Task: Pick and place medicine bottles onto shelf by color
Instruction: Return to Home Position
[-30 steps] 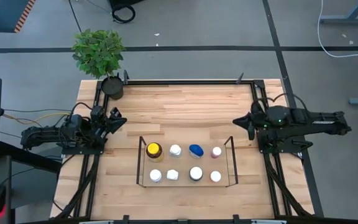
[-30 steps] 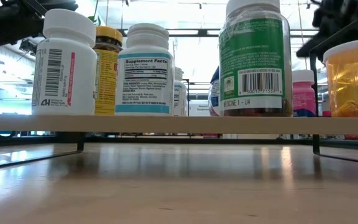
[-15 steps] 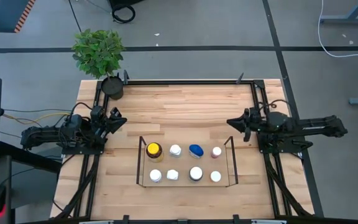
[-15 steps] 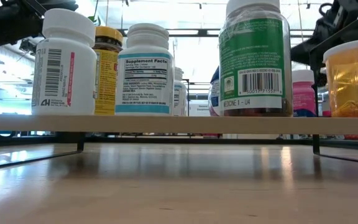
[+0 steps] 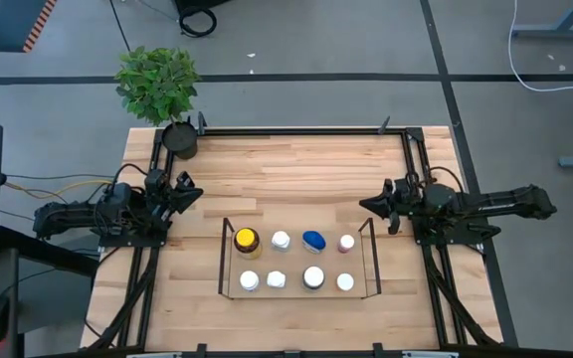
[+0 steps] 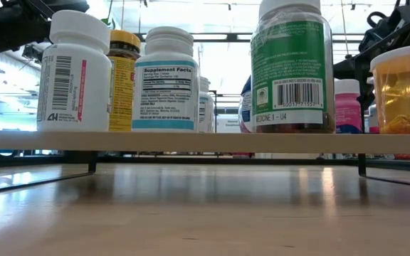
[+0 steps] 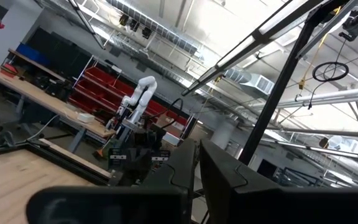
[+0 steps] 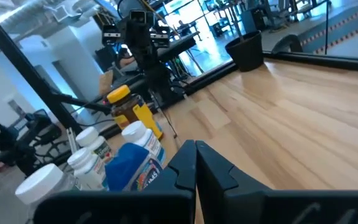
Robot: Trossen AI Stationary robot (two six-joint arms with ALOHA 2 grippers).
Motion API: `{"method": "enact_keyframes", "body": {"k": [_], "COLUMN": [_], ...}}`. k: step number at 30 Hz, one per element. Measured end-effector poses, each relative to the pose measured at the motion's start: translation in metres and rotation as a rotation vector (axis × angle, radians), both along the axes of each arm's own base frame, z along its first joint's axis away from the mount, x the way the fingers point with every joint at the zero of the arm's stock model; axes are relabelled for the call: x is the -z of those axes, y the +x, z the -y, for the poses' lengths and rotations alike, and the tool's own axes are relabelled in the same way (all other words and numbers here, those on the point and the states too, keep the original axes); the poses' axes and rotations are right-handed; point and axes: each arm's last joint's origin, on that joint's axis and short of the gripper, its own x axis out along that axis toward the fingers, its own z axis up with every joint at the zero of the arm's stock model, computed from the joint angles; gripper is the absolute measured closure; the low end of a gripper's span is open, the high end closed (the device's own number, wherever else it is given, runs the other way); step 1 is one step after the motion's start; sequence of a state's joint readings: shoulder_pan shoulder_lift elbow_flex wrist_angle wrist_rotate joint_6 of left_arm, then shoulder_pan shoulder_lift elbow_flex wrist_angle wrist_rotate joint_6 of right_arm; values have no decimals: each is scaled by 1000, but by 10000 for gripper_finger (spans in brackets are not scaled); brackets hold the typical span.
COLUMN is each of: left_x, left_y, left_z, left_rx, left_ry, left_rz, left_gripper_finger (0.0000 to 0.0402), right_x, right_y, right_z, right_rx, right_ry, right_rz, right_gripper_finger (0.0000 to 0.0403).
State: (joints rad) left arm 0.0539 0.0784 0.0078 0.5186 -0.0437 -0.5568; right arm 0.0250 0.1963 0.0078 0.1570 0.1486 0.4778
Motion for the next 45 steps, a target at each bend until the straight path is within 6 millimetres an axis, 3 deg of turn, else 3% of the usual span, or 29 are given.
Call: {"method": "enact_keyframes", "body": {"k": [6, 15, 26, 35, 45], "left_x": [0, 0, 0, 0, 0], "left_y": [0, 0, 0, 0, 0], "left_z": [0, 0, 0, 0, 0], "left_rx": [1, 0, 0, 0, 0], "left_ry": [-1, -1, 0, 0, -1], "left_rz": [0, 0, 0, 0, 0], "left_gripper_finger": [362, 372, 361, 373, 361], "right_x": [0, 0, -3, -23, -59], "right_y": [0, 0, 0, -2, -18], "right_z": [0, -1, -1, -1, 0], "right_rx": [-2, -28, -23, 5, 62], "right_ry": [-25, -274, -270, -266, -253], "right_rz": [-3, -32, 3, 208, 620], "right_gripper_finger": [396, 393, 391, 391, 391]}}
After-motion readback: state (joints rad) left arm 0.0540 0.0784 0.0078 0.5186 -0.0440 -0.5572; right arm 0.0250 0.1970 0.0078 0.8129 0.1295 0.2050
